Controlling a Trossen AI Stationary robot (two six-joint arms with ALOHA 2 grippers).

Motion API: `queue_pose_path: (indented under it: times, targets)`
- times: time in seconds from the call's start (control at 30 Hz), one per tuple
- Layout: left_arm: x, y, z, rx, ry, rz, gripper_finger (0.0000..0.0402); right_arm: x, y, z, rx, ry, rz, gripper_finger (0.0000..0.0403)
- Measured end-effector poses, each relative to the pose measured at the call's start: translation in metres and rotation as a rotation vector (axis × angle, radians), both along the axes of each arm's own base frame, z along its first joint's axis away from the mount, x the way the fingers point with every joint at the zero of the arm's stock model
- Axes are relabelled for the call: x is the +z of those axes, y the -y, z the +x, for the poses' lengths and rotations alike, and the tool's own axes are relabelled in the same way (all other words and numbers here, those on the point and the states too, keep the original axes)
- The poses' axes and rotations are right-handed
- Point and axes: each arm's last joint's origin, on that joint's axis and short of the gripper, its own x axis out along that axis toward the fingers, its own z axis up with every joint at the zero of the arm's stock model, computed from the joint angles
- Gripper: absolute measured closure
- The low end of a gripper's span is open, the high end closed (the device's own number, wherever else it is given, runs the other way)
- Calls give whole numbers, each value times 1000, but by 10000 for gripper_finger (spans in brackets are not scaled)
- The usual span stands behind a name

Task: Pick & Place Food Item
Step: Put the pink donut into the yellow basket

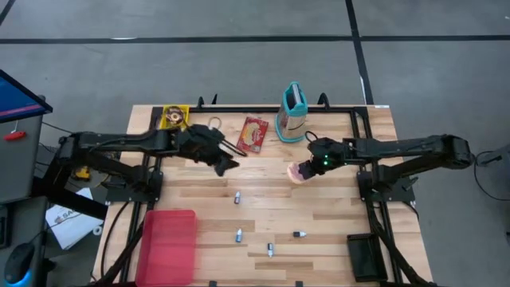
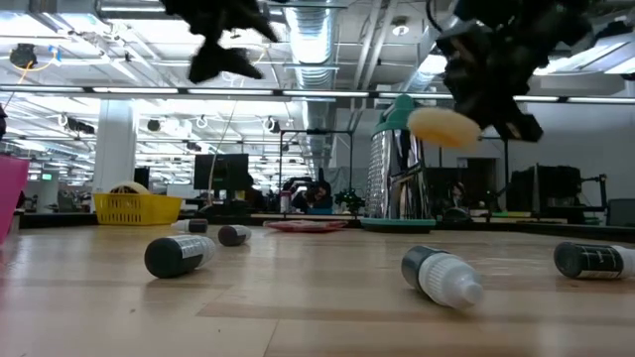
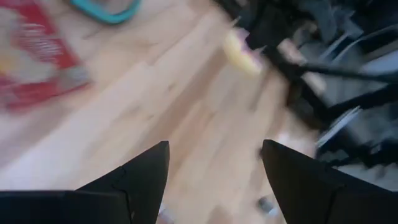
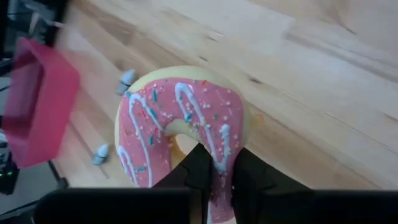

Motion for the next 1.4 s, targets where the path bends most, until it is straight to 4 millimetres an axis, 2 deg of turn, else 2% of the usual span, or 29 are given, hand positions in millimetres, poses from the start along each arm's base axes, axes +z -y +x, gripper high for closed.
queue_pose_path:
  times: [0.3,0.5,0.7,1.4]
  targets:
    - [-28,-3,63,-2,201,-226,148,26,-1,33,46,29,-113,359]
    - [-40,-7,85,11,299,-362,148,40,0,48,69,49,-152,346]
    - [-49,-7,91,20,287,-372,148,50,0,50,69,76,-176,344]
    - [-44,-12,91,69,344,-335,149,57,1,55,81,137,-195,344]
